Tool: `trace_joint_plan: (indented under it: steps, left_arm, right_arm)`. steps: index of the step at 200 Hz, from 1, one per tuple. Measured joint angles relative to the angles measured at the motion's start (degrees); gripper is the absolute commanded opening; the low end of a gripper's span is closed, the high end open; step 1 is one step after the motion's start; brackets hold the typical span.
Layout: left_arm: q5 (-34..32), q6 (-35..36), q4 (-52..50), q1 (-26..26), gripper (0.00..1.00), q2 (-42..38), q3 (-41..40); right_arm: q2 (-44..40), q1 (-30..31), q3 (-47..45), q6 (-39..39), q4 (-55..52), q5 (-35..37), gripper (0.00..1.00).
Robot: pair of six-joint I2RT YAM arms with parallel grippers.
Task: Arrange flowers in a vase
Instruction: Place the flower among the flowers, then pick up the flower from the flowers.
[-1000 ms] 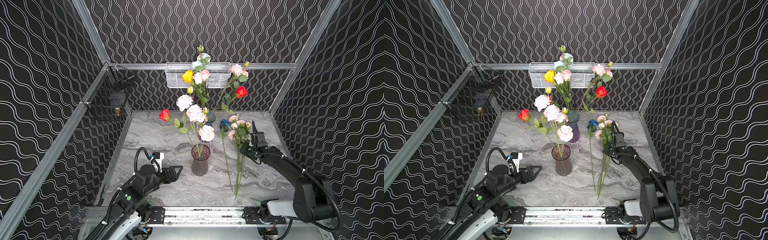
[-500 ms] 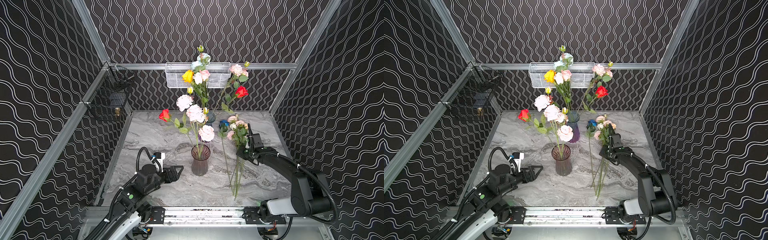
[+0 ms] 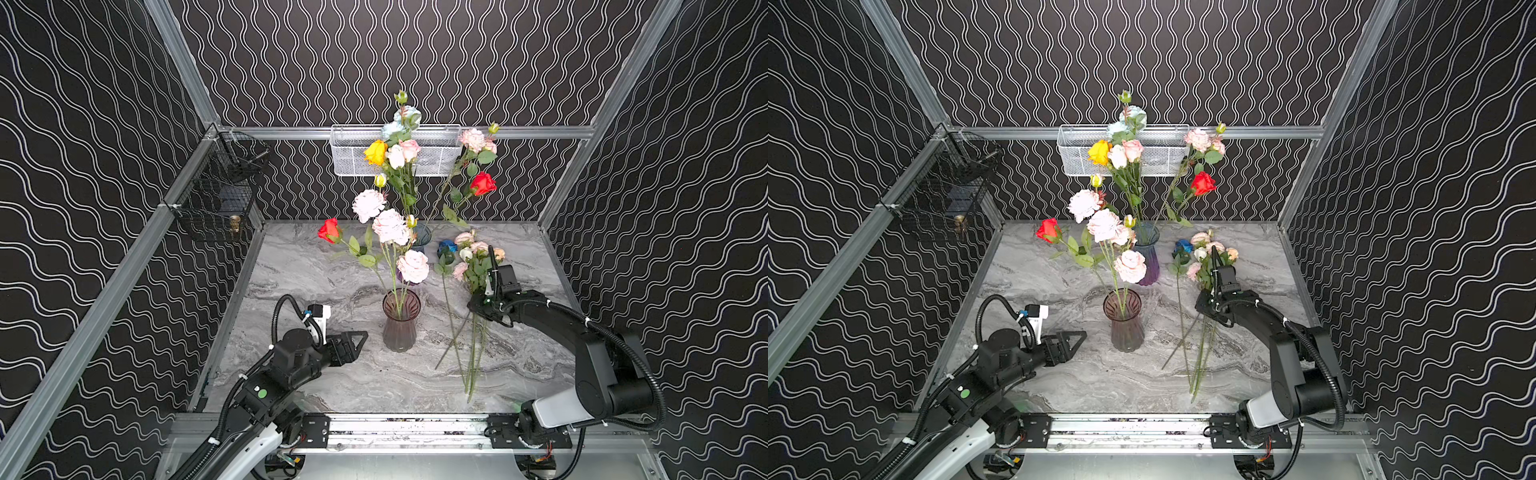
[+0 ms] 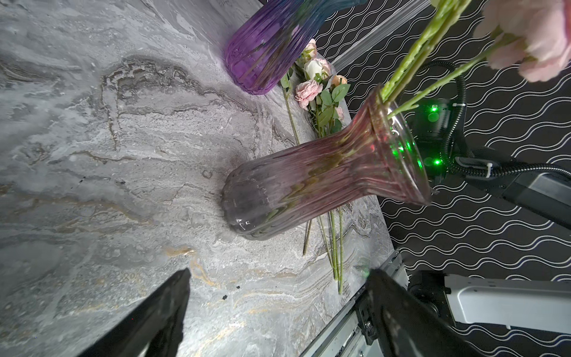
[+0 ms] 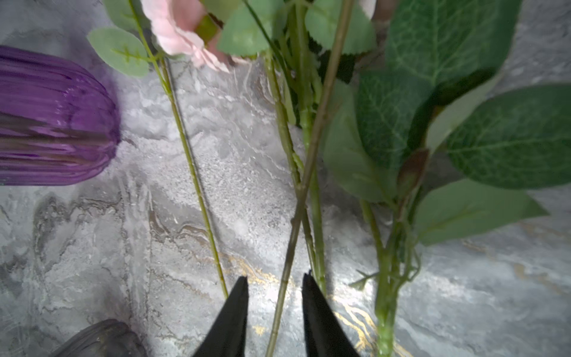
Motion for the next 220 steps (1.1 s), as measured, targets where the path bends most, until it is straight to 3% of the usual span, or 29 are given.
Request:
trace_joint_plan:
  steps: [150,178,220]
  left_arm:
    - [-1.29,0.02,-3.69,0.0,0.93,-2.54,1.57]
    - [-1.75,0.04,-4.48,0.0,0.94,-2.84,1.79]
    - [-2.36,0.07,-4.52,0.0,0.93,-2.25,2.73]
  right_arm:
    - [7.8,-2.58,4.09,1.31,0.63,1.4,0.1]
    - [6.69,-2.97,3.98,1.31,0.68,0.87,0.02]
    - [-0.5,-2.97,3.17,1.66,0.35,0.74,0.0]
